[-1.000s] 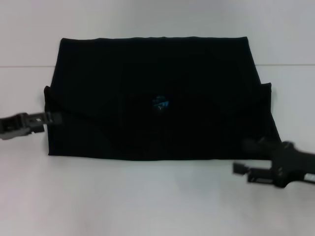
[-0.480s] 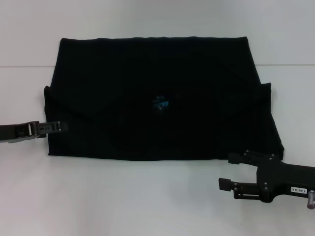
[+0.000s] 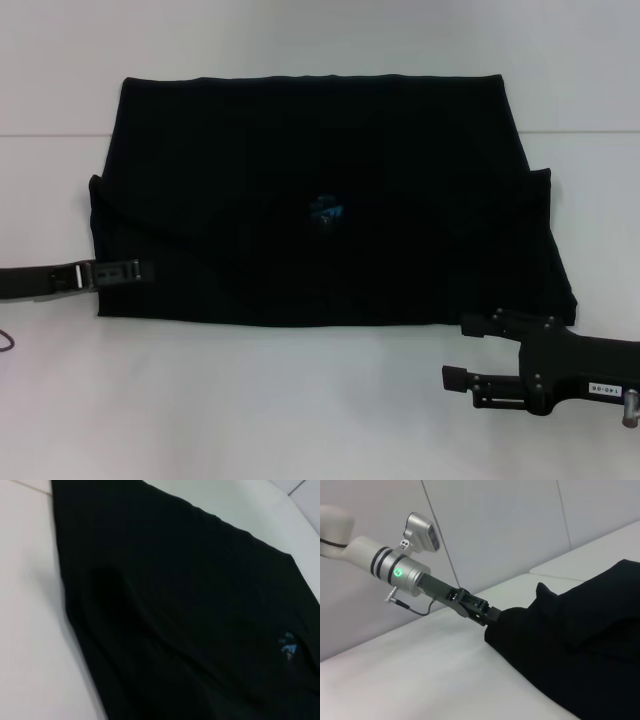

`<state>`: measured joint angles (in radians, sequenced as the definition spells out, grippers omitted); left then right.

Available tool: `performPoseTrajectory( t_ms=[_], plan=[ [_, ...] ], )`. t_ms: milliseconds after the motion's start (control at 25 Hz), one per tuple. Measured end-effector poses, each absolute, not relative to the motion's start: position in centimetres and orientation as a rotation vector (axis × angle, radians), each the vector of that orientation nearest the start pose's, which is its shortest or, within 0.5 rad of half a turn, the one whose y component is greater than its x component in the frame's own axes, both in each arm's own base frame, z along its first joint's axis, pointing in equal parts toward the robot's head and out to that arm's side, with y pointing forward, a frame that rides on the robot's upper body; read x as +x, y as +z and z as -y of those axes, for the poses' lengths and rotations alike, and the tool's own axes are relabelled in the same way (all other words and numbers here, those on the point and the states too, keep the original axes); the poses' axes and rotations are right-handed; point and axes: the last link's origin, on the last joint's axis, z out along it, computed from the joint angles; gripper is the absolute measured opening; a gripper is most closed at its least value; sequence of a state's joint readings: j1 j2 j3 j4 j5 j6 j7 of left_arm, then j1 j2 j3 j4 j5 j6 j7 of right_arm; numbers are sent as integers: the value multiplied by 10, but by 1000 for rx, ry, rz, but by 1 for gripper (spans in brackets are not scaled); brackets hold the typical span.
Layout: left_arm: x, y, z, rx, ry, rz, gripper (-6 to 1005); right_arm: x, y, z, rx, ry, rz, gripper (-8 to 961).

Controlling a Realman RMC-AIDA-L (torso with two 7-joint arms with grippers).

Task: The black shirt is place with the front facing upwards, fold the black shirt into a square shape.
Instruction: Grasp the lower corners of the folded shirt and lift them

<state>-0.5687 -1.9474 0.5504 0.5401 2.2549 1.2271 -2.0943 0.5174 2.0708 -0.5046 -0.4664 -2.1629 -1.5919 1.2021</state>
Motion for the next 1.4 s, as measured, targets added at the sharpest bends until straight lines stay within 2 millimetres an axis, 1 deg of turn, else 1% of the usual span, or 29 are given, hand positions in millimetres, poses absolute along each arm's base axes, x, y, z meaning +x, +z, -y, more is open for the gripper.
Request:
performPoseTrajectory(
  t_ms=[520,960,1240,1400],
  plan=[
    [-334,32,-359,-2210,-358,1573,947,291,-23,-297,-2754,725,-676,873],
    [-335,37,-360,-2211,-348,1552,775,291,-22,-298,-2748,728,-679,871],
    [-335,37,-360,-2212,-344,1549,468,291,-22,-298,-2743,730,-687,870],
    [-336,38,-359,-2214,-334,1547,306,293,-17,-301,-2731,725,-720,870]
  ],
)
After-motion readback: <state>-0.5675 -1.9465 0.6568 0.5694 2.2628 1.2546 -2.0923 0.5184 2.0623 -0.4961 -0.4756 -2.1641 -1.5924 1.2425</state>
